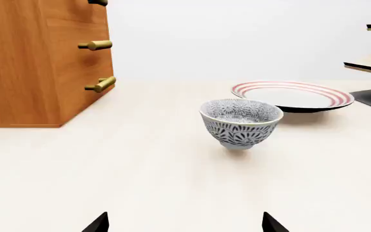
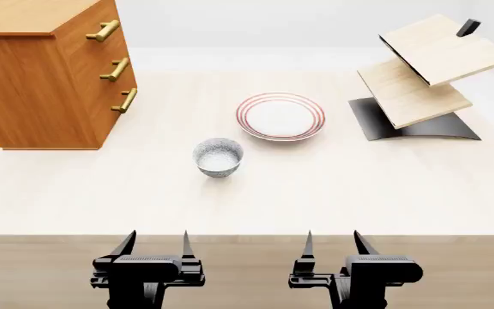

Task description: Open the top drawer of the cabinet and put the bowl in it.

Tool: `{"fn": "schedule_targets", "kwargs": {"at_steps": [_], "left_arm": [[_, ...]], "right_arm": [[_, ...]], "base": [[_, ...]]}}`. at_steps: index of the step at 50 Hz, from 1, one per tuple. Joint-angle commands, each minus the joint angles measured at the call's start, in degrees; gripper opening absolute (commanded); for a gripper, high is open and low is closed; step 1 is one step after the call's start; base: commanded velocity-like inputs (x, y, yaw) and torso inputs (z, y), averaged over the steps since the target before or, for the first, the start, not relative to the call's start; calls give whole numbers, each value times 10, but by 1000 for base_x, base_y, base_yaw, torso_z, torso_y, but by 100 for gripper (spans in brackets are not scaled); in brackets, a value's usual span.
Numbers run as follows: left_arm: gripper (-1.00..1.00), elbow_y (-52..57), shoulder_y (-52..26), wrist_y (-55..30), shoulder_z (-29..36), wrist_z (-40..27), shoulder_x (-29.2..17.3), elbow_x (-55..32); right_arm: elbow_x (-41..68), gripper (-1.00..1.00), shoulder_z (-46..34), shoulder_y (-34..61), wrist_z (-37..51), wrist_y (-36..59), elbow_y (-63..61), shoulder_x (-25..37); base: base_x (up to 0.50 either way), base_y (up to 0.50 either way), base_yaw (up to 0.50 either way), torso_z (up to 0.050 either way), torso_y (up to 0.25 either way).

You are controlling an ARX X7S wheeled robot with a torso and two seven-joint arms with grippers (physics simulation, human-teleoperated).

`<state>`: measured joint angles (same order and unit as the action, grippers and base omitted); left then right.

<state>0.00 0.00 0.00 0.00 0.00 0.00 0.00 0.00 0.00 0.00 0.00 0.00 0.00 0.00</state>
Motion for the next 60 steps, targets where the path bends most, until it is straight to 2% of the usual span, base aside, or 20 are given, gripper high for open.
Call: {"fn": "schedule_targets", "kwargs": {"at_steps": [1, 16, 60], "left_arm": [[100, -8, -1, 9, 12, -18, -10, 3], [100, -16, -3, 36, 34, -54, -30, -18], [100, 54, -4, -1, 69, -76, -72, -55]], "right_arm": [[9, 100, -11, -1, 11, 3, -4, 9], [29, 100, -34, -14, 34, -8, -30, 34], [63, 100, -42, -33, 81, 15, -109, 72]], "base": [[0, 0, 0, 0, 0], [0, 0, 0, 2, 0], [0, 0, 0, 50, 0]]}}
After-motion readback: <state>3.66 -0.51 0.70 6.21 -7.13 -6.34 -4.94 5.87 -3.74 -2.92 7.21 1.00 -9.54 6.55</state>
